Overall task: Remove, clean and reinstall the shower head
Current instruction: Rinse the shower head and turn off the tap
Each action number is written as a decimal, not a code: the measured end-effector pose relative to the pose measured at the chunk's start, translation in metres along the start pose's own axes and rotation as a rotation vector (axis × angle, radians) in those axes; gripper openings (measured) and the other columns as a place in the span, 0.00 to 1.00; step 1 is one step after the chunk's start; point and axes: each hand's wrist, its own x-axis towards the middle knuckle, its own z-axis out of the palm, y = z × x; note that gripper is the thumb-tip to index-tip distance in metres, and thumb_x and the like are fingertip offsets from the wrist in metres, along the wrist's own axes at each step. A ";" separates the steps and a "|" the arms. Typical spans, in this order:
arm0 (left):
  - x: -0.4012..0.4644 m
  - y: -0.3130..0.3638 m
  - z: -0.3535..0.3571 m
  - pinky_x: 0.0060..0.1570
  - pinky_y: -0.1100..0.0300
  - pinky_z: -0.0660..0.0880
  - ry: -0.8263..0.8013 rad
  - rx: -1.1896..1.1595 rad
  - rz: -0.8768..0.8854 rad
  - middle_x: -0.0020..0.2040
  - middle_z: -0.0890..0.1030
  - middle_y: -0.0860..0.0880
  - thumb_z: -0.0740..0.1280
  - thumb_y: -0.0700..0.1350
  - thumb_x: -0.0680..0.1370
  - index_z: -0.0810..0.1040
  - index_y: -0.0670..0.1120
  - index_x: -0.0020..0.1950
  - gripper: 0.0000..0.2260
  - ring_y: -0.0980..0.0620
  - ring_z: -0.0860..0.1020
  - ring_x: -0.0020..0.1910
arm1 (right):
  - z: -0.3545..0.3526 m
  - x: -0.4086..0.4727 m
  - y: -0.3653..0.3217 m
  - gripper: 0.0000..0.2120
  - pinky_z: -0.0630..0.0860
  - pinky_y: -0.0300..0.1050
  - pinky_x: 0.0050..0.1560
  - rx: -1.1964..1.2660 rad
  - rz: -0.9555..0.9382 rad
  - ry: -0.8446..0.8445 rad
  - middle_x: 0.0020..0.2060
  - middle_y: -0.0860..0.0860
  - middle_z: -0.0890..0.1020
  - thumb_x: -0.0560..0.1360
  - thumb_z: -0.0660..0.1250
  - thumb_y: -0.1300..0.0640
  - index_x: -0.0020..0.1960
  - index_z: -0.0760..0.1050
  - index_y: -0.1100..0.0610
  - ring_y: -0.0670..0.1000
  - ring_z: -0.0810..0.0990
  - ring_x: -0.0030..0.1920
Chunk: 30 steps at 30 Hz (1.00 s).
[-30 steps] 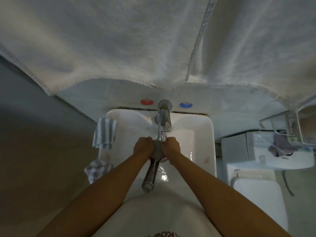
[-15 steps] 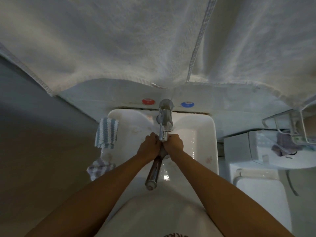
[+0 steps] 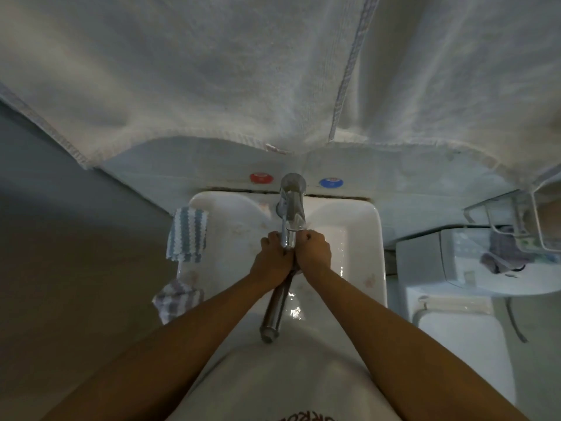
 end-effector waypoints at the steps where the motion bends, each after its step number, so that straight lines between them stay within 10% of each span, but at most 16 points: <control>1: -0.001 -0.001 0.000 0.53 0.49 0.74 0.021 -0.016 -0.002 0.59 0.73 0.42 0.63 0.51 0.78 0.66 0.42 0.65 0.20 0.41 0.77 0.54 | 0.001 0.001 -0.001 0.22 0.80 0.52 0.50 0.008 0.041 -0.015 0.41 0.56 0.82 0.82 0.52 0.46 0.47 0.78 0.60 0.55 0.81 0.41; 12: 0.018 -0.009 -0.006 0.53 0.52 0.75 0.164 -0.041 -0.270 0.53 0.81 0.41 0.51 0.52 0.82 0.76 0.40 0.55 0.20 0.42 0.80 0.51 | -0.001 -0.012 0.010 0.07 0.79 0.46 0.47 0.099 -0.238 -0.189 0.44 0.49 0.80 0.78 0.64 0.56 0.55 0.76 0.56 0.50 0.79 0.44; 19: 0.000 -0.011 0.007 0.44 0.59 0.70 0.113 -0.210 -0.130 0.51 0.79 0.46 0.59 0.50 0.80 0.73 0.43 0.54 0.11 0.50 0.76 0.45 | 0.003 0.008 0.017 0.17 0.79 0.57 0.53 0.033 -0.044 -0.176 0.44 0.59 0.83 0.80 0.56 0.50 0.43 0.79 0.59 0.58 0.81 0.45; 22: 0.005 -0.011 0.004 0.50 0.55 0.74 0.209 -0.259 -0.242 0.54 0.80 0.45 0.60 0.48 0.80 0.75 0.42 0.55 0.11 0.46 0.78 0.50 | 0.003 0.003 0.017 0.18 0.80 0.51 0.38 0.082 0.015 -0.194 0.41 0.57 0.81 0.82 0.55 0.48 0.40 0.76 0.53 0.55 0.79 0.39; 30: 0.011 -0.007 0.010 0.54 0.43 0.78 0.307 -0.484 -0.281 0.56 0.79 0.42 0.59 0.51 0.79 0.73 0.42 0.58 0.15 0.42 0.80 0.51 | -0.027 -0.044 0.013 0.25 0.82 0.46 0.33 0.470 0.304 -0.633 0.44 0.64 0.84 0.80 0.60 0.45 0.56 0.78 0.68 0.60 0.84 0.37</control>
